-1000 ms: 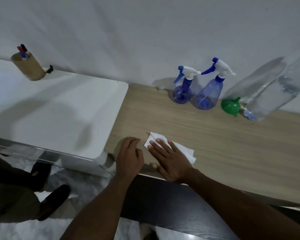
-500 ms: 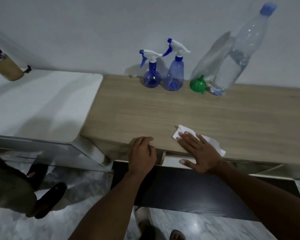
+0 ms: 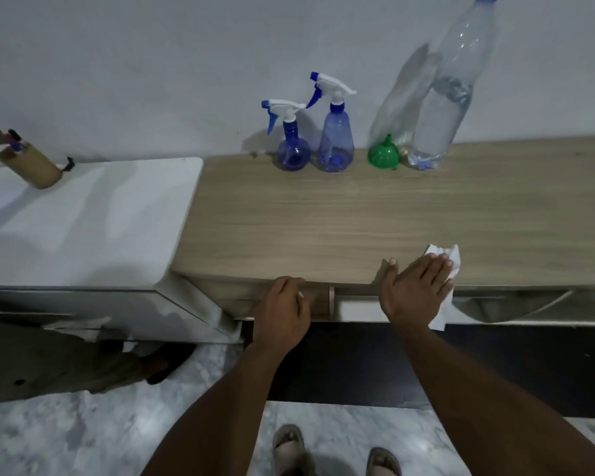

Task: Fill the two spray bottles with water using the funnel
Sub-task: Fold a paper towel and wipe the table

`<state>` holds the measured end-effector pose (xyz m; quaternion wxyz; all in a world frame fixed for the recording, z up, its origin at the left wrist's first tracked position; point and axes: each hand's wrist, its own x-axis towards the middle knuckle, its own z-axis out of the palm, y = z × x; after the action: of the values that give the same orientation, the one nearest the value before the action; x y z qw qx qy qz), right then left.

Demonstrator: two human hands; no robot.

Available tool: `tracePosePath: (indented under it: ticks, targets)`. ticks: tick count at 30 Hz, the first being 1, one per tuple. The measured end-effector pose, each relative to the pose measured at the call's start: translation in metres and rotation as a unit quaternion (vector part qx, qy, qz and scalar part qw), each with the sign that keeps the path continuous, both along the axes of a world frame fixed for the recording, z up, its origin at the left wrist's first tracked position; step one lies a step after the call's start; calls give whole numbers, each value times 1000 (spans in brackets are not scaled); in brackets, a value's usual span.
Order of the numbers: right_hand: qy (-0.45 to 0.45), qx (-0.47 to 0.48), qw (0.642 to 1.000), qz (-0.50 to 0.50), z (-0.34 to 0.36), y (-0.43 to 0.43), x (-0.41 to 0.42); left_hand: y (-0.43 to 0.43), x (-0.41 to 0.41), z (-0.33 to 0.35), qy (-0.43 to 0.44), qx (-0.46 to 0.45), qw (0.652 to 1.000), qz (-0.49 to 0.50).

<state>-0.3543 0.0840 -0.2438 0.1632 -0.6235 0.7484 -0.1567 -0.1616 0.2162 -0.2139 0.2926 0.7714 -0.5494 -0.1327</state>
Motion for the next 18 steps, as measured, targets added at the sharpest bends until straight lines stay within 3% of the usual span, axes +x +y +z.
tracePosePath:
  ticks: [4,10,15,18]
  targets:
    - [-13,2,1000,-20,0,20,53,21,30,-6,-12,4,1000,-28]
    - [-1,-22,999,44,0,60,142,44,85,-19,-10,30,999,-26]
    - [31,-16,985,169,-1,90,197,62,126,-23,-1,55,998,1]
    - [50,-36,958,280,-1,103,216,74,143,-23,19,92,995,32]
